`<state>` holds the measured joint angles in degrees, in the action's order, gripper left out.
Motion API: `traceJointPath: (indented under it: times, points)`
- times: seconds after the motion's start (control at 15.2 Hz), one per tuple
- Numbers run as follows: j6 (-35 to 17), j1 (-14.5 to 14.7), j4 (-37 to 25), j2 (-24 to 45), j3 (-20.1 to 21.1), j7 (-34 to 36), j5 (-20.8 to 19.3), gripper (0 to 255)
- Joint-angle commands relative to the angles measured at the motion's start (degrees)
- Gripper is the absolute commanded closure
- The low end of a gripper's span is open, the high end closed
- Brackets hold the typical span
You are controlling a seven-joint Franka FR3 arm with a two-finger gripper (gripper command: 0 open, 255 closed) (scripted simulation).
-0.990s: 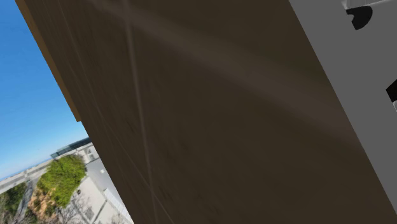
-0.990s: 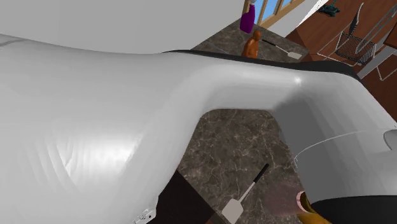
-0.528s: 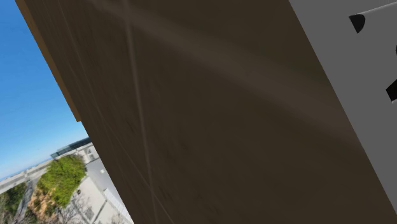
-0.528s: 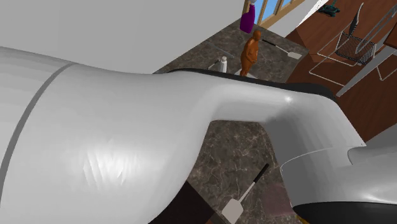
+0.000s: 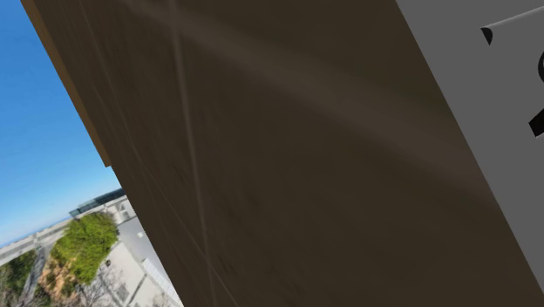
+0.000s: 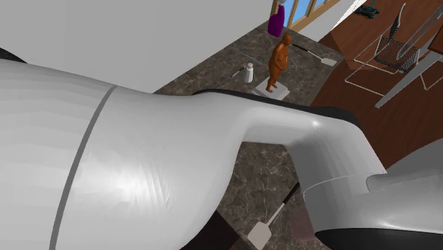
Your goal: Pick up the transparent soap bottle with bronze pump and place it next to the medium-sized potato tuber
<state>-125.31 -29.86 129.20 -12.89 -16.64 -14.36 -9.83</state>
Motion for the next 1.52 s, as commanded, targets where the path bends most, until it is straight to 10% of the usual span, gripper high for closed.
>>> traceJointPath:
  times: [0.0, 0.26, 0.33, 1.45]
  points:
    - [-0.11, 0.00, 0.06, 0.01, 0.01, 0.03, 0.00, 255]
    - [-0.11, 0.00, 0.06, 0.01, 0.01, 0.03, 0.00, 255]
    - [-0.11, 0.00, 0.05, 0.01, 0.00, 0.02, 0.00, 0]
    - [7.29, 0.24, -4.18, -3.15, 0.99, 0.33, -0.18, 0]
